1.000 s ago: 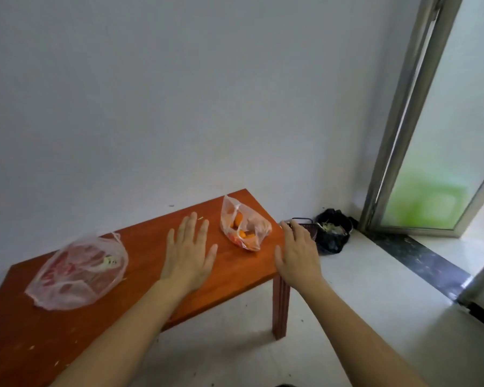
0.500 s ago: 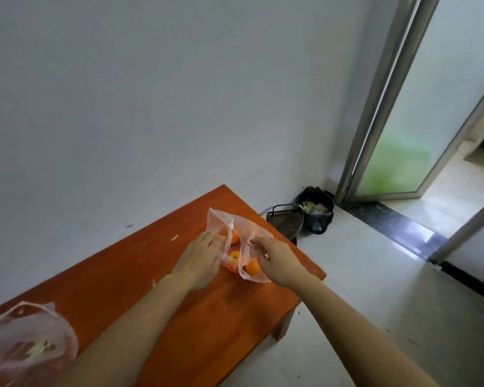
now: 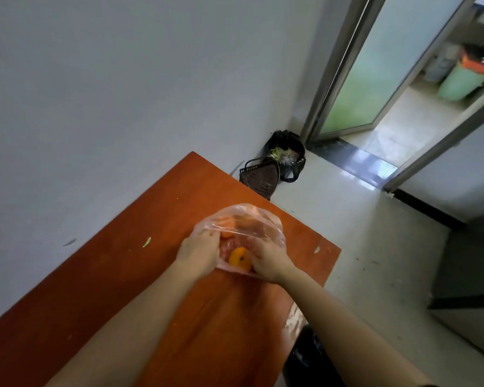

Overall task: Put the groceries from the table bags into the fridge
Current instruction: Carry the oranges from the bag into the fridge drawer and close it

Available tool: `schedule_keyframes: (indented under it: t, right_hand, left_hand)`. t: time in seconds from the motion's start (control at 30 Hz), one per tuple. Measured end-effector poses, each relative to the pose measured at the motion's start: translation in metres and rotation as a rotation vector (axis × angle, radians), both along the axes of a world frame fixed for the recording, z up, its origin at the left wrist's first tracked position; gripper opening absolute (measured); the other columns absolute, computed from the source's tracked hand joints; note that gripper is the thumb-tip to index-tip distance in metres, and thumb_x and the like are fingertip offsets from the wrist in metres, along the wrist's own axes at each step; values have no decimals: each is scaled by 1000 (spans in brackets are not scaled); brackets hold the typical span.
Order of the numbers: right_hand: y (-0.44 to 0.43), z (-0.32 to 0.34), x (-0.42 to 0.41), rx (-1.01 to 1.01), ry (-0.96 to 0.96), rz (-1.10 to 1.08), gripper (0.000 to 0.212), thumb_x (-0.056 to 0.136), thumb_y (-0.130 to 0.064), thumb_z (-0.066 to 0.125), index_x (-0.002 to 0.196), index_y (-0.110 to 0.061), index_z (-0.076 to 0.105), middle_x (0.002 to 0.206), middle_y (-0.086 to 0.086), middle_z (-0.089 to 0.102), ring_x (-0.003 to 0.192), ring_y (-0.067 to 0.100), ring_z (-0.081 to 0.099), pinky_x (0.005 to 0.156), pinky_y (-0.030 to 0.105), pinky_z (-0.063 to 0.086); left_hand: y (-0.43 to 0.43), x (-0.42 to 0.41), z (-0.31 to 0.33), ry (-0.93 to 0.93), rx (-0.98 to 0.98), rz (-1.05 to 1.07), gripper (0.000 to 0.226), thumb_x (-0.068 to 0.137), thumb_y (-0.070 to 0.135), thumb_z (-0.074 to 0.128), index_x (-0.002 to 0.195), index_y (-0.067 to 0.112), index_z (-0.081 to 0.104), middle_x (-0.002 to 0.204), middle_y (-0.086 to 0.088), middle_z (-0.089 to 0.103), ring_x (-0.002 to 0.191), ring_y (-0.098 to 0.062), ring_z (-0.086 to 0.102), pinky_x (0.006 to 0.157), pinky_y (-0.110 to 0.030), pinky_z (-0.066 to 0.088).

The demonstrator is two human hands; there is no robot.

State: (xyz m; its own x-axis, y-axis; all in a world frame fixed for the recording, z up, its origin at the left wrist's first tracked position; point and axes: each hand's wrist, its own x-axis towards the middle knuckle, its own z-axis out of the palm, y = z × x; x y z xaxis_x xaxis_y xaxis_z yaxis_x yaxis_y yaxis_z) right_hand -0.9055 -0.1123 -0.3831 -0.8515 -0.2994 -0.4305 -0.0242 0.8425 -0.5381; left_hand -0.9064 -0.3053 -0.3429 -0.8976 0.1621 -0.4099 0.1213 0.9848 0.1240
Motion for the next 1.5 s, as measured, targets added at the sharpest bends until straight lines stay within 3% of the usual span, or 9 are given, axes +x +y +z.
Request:
schedule_keyframes:
  t: [0.2,0.33,0.5,0.67,0.87,0.97,1.23,1.37,1.5]
  right_hand:
    - [-23,-19,-2,377,1,192,81,85,-68,51,154,-30,29,153,6,43,141,39,33,111,53,37]
    - [-28,-26,3,469,118,235,86,82,-68,60,150,-24,32,145,4,50,138,34,35,103,45,41]
    - [-22,-28,5,351,129,196,84,82,-64,65,148,-23,33,149,2,49,138,31,38,102,44,42]
    - [-9,-11,15,-40,127,12,77,85,-58,65,148,-27,35,148,0,49,133,26,45,107,43,41]
    - [9,31,29,-290,169,-12,72,88,-47,68,147,-25,35,149,-3,47,136,17,43,112,33,35]
    - [25,50,40,-337,196,-56,72,89,-44,65,149,-24,31,146,4,48,130,26,50,102,46,48]
    - [98,79,83,-474,295,-270,83,92,-48,66,157,-36,15,149,-1,34,129,15,43,101,30,38]
    - [153,89,115,-426,366,-408,82,89,-50,68,153,-42,18,142,-1,37,122,20,51,103,42,47]
    - [219,113,148,-328,471,-555,80,91,-45,68,154,-39,18,143,0,36,122,20,52,100,36,48]
  left_hand:
    - [-12,-15,-42,-40,-56,110,59,97,47,49,146,19,34,146,-15,39,117,-34,57,88,-42,50]
    - [-10,-23,-60,-61,-99,144,61,90,36,62,143,18,38,136,-15,46,114,-33,59,87,-41,52]
    - [-7,-22,-60,-49,-88,140,47,88,17,64,132,19,47,127,-12,55,110,-33,61,83,-41,53]
    - [-13,2,-36,44,43,225,66,85,43,69,142,24,40,132,-5,59,109,-34,63,84,-41,51]
    - [0,36,35,229,197,305,74,76,53,75,141,41,41,129,3,64,109,-28,66,83,-38,53]
    - [8,55,63,310,171,354,77,79,49,76,146,34,41,141,3,56,121,-26,60,92,-40,51]
    - [67,113,116,519,286,502,83,79,49,77,148,25,38,142,-3,43,119,-29,57,91,-42,49]
    - [124,131,125,565,407,432,78,74,47,82,140,29,45,135,-1,42,111,-26,58,85,-38,51]
    - [194,128,133,562,608,253,74,73,35,85,135,29,45,134,-2,40,108,-23,55,83,-36,51]
